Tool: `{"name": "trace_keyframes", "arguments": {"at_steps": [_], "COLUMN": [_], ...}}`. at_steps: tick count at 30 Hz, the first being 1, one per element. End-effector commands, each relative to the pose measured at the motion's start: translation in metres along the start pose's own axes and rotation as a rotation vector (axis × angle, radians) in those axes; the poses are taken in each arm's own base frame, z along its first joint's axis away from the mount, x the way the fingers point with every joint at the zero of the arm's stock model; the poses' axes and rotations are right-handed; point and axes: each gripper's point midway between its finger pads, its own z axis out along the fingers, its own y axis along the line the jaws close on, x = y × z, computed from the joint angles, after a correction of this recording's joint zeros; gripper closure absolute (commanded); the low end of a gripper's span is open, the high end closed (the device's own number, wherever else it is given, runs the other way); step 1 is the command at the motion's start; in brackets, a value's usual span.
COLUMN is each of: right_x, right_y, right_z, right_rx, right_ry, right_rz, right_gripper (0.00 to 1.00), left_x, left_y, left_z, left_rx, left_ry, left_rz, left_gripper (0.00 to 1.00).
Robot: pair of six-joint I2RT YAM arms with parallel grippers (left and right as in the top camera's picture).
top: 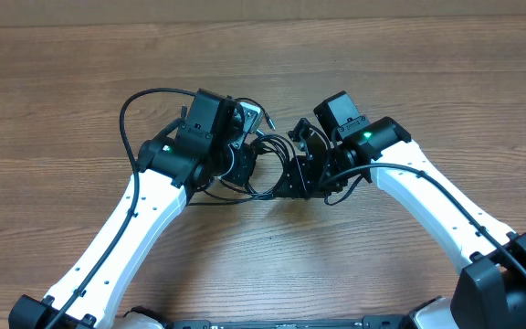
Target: Untangle cables
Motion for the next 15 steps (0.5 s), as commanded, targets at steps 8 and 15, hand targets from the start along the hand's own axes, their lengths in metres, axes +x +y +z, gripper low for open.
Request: {"name": "trace_keyframes", "arguments": {"at_steps": [8, 15], "right_x": [-0.02, -0.024], "right_y": [0.01, -0.003], "right_z": [-0.013, -0.013], "right_rx": [-0.012, 0.061], "right_ry": [-0.089, -0.115], "right_rz": [0.049, 0.058], "right_gripper": [0.68, 0.87], "left_x": [-0.006, -0.006], "left_y": [-0.02, -0.02], "left_z": [-0.008, -0.008], "left_rx": [0.096, 0.097], "left_ry": [-0.016, -0.017], "left_rz": [-0.042, -0.043], "left_gripper": [0.96, 0.96]}}
